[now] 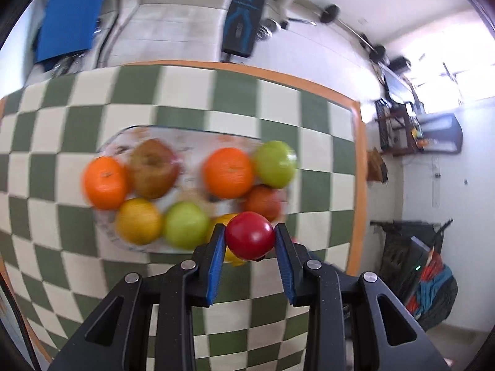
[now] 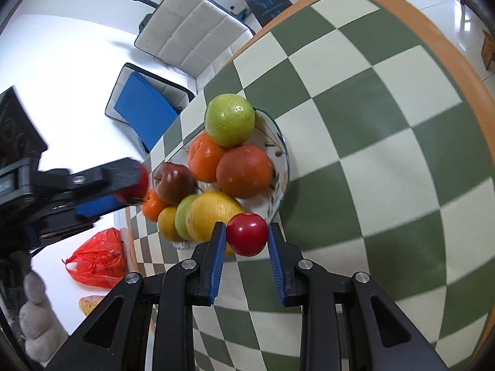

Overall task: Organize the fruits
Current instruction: 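Carry both cherry tomatoes onto the plate and open both tools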

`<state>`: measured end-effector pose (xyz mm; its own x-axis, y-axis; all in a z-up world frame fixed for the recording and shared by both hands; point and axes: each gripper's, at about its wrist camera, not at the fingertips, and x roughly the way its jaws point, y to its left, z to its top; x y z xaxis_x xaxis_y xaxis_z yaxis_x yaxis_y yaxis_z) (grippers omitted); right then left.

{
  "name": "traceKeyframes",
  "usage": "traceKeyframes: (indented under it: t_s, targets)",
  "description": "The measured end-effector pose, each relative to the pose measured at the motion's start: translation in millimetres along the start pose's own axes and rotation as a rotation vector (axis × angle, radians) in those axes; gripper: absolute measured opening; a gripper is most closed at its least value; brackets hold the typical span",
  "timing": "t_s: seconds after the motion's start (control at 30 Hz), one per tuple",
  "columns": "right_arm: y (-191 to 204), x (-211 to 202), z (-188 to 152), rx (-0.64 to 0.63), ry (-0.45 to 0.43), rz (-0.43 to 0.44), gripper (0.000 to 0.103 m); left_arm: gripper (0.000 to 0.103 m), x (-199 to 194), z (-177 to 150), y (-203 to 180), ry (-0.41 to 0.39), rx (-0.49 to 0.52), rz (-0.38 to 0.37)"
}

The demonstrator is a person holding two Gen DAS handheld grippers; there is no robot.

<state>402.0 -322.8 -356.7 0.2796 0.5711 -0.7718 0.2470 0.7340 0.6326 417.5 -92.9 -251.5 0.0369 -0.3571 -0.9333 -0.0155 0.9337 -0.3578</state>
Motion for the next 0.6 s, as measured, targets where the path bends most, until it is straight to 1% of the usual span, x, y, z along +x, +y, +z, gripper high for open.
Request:
traceKeyframes:
  t_s: [0.13,0.17,0.27,0.33,0.4,0.47,0.6]
  targets:
    - [9,8,5,-0.03,0.015,-0.017,0.03,0.029,-7,-10,54,-0.017,-0.089,0.024]
    - [5,8,7,-0.035,0.016,-0.024,0.03,0.029,-8,-11,68,-0.019,-0.121,0.028]
    - [6,15,9,-0.04,0.028,-0.043,0.03,0.029,-2,-15,109,-0.013,-0.22,0.021]
    - [7,20,11,-0.043,0.036,-0.055,0.03,0.029,3,-15,128,-0.015,-0.27,0.017]
    - [7,23,13,-0.047,0.04,-0.065,0.03,0.029,10,-14,144,-0.018,-0.316,0.014]
    - [8,26,14,-0.057,0.044,-0.081,0.03,0.029,20,-13,157,-0.013,-0.365,-0.006]
    - [9,32,14,-0.066,0.05,-0.11,0.03,0.029,36,-8,169,0.007,-0.413,-0.036]
